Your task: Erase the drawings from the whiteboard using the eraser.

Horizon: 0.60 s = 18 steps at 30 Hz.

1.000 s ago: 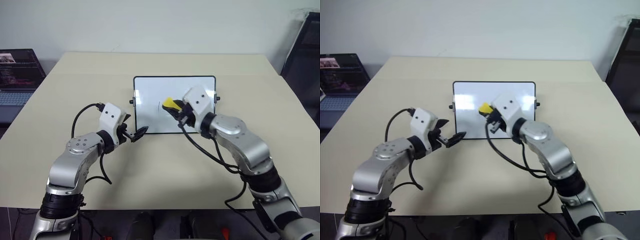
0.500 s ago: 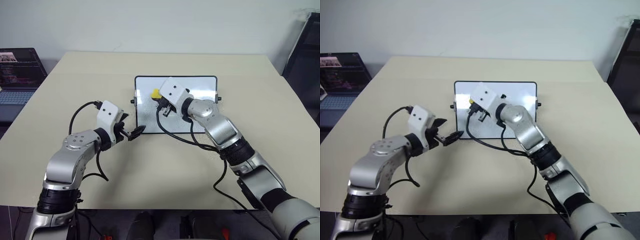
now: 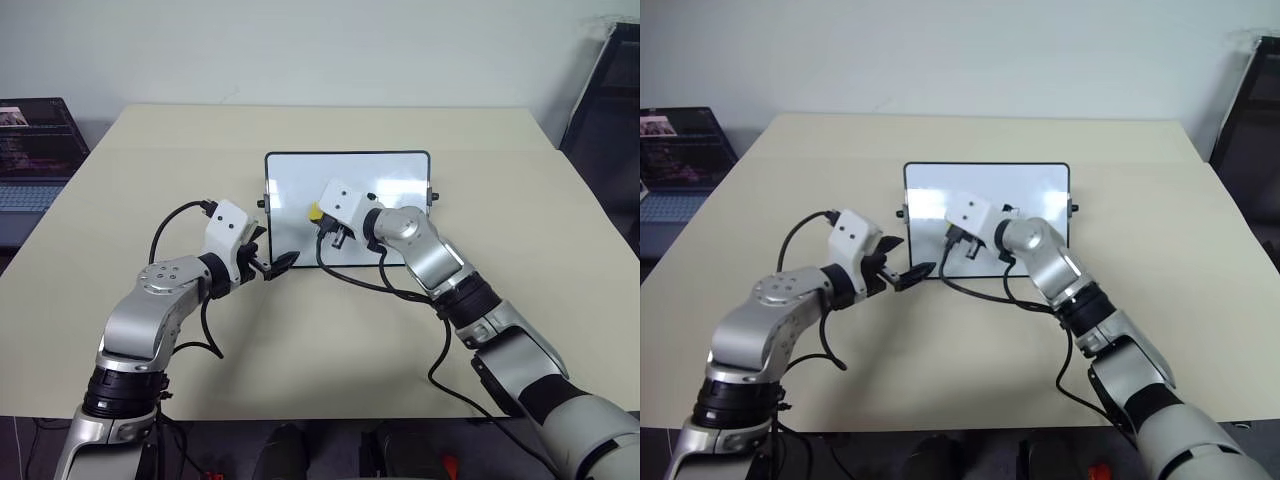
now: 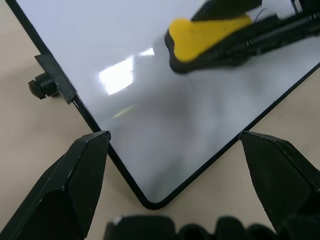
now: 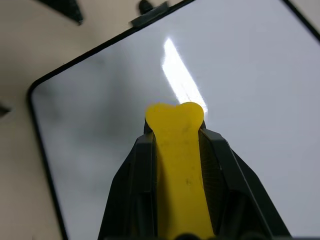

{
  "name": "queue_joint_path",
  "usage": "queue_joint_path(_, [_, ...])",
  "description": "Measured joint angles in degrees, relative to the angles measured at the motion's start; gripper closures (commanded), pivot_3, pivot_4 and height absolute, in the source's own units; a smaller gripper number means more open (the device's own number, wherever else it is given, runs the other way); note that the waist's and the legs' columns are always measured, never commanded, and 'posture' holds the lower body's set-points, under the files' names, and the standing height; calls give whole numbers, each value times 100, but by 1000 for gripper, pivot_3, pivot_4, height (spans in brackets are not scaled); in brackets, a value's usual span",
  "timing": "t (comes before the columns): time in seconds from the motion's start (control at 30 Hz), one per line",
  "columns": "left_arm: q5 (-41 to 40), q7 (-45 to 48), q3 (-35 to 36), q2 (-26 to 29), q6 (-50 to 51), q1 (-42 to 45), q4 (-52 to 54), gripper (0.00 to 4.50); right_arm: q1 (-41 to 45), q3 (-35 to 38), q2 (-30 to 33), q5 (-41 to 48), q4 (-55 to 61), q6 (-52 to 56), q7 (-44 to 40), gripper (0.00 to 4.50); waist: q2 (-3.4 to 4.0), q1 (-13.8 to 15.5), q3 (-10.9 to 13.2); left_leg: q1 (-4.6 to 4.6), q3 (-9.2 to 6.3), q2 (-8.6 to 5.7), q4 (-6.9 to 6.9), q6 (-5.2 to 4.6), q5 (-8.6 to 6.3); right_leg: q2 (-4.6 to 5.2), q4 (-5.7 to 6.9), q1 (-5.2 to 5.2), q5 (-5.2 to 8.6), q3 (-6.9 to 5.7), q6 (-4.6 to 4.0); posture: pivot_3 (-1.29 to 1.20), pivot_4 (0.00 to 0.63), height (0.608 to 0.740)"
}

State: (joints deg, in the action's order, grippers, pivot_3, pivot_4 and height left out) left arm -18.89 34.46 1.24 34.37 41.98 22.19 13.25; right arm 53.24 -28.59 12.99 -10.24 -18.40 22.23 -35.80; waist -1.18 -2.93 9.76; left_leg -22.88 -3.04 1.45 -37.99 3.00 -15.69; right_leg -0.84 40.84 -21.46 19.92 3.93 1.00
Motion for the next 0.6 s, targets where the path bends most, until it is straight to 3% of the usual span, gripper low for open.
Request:
queue_joint_path(0.2, [15, 112, -1, 2, -123, 0, -131, 0, -125, -324, 141, -385, 253, -54, -295, 3650, 0, -5, 0, 1, -1, 0, -2, 0, 0, 0, 2, 0, 0, -1, 0, 0, 150, 740])
queue_joint_path(0.6, [200, 320, -3, 160, -378, -413, -307, 0, 189, -55, 89, -885, -1, -448, 302, 3664, 0, -24, 0, -1, -1, 1, 2, 0, 0, 0, 0, -3, 0, -1, 0, 0, 150, 740])
